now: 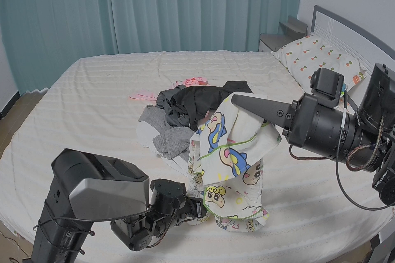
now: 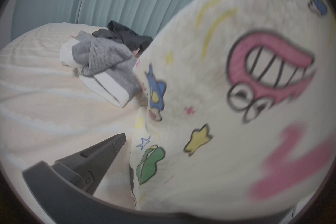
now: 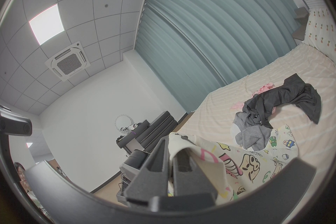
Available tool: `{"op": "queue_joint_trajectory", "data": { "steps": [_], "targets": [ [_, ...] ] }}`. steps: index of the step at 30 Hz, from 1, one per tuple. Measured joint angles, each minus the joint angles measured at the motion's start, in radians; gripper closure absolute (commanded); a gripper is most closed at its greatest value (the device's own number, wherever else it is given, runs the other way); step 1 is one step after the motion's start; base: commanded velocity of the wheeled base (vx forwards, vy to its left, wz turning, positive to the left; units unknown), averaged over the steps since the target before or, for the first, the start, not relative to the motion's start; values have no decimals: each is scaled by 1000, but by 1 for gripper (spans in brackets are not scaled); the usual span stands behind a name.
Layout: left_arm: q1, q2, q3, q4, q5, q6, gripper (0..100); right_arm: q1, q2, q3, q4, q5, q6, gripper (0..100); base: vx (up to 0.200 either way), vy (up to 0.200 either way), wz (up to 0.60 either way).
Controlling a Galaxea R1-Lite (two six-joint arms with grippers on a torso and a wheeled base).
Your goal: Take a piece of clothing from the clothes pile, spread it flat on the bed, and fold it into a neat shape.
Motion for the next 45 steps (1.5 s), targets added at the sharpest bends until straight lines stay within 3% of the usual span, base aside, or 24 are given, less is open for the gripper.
{"op": "queue_joint_trajectory", "data": {
  "steps": [3,4,12,26,36,41,45],
  "targets": [
    [-1,26,-27,-3,-6,-5,0,0,0,2,0,0,0,100,0,0,0],
    [0,32,-35,-3,-9,-8,100,-1,0,3,0,0,1,100,0,0,0],
    [1,61,-40,-5,-13,-11,100,-11,1,4,0,-1,12,100,0,0,0],
    [36,0,174,-171,-12,-8,100,-103,-3,33,1,-2,15,100,0,0,0],
    [124,-259,281,-172,-50,-13,100,-256,30,33,3,-5,14,100,0,0,0],
    [157,-413,216,-80,13,-30,100,-340,85,-6,-1,-33,13,100,0,0,0],
    [167,-528,125,30,79,-41,100,-380,144,-73,-6,-129,12,100,0,0,0]
  ]
}}
